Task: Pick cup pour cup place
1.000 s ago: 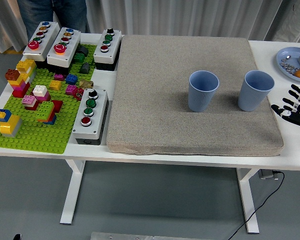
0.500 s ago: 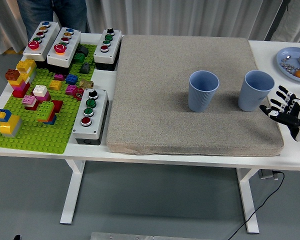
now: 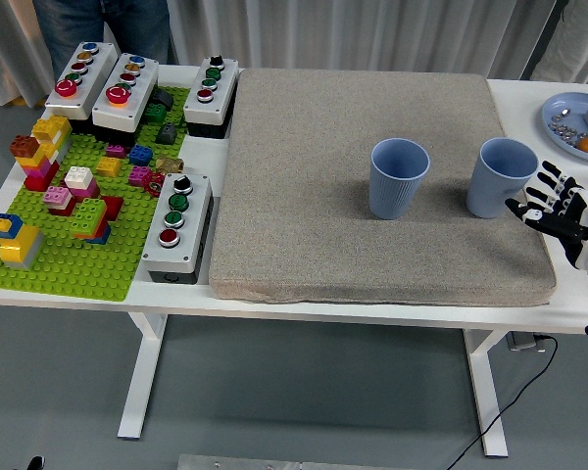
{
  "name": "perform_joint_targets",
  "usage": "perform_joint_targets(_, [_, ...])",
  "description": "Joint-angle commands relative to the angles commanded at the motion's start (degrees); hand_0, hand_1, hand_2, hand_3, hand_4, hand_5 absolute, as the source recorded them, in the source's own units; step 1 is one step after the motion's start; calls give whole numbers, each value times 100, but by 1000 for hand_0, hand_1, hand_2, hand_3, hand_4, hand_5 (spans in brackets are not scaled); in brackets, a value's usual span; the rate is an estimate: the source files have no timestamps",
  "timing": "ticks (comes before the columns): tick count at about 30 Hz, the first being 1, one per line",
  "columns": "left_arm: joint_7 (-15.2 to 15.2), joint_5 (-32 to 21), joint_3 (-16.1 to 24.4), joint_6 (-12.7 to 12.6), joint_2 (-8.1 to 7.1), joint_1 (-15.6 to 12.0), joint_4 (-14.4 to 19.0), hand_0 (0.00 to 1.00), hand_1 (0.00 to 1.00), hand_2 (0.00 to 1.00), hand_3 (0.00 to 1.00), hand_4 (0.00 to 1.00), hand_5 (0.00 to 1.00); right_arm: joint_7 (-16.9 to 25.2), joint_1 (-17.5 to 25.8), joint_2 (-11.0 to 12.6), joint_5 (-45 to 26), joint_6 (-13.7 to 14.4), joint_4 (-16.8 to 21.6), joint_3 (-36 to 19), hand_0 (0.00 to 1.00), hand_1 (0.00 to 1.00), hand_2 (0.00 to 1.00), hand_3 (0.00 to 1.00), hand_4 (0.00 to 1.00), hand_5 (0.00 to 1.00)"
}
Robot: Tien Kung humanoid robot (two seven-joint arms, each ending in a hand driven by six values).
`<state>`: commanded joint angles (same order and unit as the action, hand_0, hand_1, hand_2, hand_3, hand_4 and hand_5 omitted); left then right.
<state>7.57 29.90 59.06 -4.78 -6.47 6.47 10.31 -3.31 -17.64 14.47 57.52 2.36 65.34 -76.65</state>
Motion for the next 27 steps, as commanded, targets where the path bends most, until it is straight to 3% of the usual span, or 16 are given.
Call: perform_joint_targets(27, [6,37,25,1,3,17,0,709,660,732,658,455,972,28,-242,-122,-12,-12,-188,98,924,879,981,955,850,308])
